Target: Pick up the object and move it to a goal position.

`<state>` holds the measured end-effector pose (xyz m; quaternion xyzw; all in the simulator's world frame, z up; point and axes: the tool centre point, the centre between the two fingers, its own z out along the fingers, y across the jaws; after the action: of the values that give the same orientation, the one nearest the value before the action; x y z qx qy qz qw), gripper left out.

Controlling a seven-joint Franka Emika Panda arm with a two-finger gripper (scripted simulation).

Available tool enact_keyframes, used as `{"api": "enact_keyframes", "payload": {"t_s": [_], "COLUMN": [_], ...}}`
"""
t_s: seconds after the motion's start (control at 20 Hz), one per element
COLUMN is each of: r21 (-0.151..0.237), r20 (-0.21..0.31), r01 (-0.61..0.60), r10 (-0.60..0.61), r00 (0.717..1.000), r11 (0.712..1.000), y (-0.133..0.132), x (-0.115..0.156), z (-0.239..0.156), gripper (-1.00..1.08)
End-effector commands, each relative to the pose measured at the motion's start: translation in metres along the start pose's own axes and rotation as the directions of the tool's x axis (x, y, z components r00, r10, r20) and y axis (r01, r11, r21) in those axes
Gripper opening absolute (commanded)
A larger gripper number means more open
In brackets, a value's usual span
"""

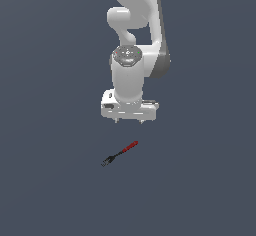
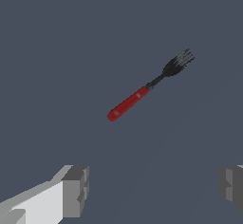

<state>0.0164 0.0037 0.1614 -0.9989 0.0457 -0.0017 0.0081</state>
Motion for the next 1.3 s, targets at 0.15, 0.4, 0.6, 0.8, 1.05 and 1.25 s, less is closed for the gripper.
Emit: {"api": "enact_keyframes", "payload": {"t_s": [0.15,0.4,0.6,0.8,1.05,1.25], "r21": [0.002,0.002,0.0,-0.002,-0.006,-0.009], "r20": [0.002,0.004,0.005,0.004,0.0,-0.003], "r01": [-0.132,-0.28,-0.392,-0.499,-0.618,-0.69], "r10": [0.132,0.28,0.392,0.499,0.618,0.69], "r00": [0.991,0.96,0.92,0.867,0.786,0.724], "r11": [0.991,0.96,0.92,0.867,0.786,0.724], "y": [0.005,0.01,0.015,0.019,0.025,0.028], "x": [0.013,0.028,0.038,0.049,0.06,0.067], "z": [0.014,0.03,0.043,0.057,0.074,0.086], "gripper": [1.0,1.0,1.0,1.0,1.0,1.0]}}
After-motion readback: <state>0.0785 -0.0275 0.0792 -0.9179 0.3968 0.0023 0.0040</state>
